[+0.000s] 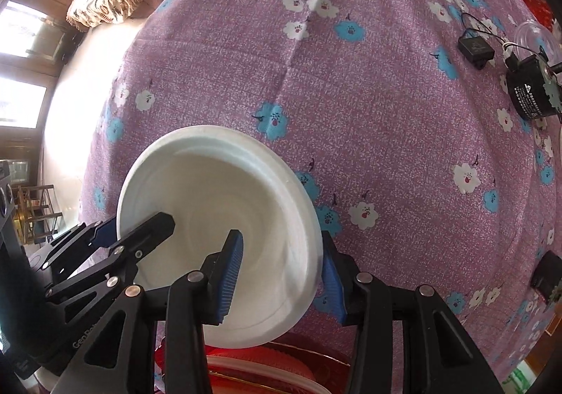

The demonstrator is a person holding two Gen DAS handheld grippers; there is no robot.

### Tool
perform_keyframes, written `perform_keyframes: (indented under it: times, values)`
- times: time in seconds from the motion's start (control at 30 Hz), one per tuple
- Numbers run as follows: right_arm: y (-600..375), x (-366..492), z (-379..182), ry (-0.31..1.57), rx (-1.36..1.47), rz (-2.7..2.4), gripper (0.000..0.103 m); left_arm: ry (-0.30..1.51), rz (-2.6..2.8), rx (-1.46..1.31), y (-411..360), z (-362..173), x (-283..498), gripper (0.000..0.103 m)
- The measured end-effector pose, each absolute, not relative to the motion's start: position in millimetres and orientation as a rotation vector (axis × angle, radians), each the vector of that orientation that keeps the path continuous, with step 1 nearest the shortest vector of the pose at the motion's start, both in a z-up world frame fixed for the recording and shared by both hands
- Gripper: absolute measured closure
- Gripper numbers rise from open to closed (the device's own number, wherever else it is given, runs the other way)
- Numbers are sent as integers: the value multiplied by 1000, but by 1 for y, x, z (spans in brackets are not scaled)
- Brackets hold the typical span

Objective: Organize plates and bowls
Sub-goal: 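Grasp the small white bowl rim with both grippers and lift it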

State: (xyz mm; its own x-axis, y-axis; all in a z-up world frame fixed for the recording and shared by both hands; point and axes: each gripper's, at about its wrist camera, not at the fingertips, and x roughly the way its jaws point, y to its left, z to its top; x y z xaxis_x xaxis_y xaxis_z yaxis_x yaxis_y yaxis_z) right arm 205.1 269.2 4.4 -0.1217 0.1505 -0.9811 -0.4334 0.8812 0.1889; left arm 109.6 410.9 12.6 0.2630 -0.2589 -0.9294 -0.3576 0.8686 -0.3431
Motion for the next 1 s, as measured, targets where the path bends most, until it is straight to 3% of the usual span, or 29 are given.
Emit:
perform_keyframes:
  times: [0.1, 0.13, 0.17, 0.37, 1.0]
  values:
    - [272, 205, 3, 1617, -230, 507, 66, 1318, 74, -553, 412, 13, 108, 74]
    - [272, 205, 3, 1614, -230, 509, 67, 1316, 72, -556, 412, 13, 108, 88]
    - [272, 205, 4, 1614, -227, 515, 74, 1322, 59, -567, 411, 12, 108, 93]
    - [274, 201, 17, 1583, -261, 530, 80, 1288, 76, -588, 415, 20, 102, 93]
    - [306, 179, 63, 1465, -288, 619, 80, 1166, 164, -573, 441, 72, 73, 93]
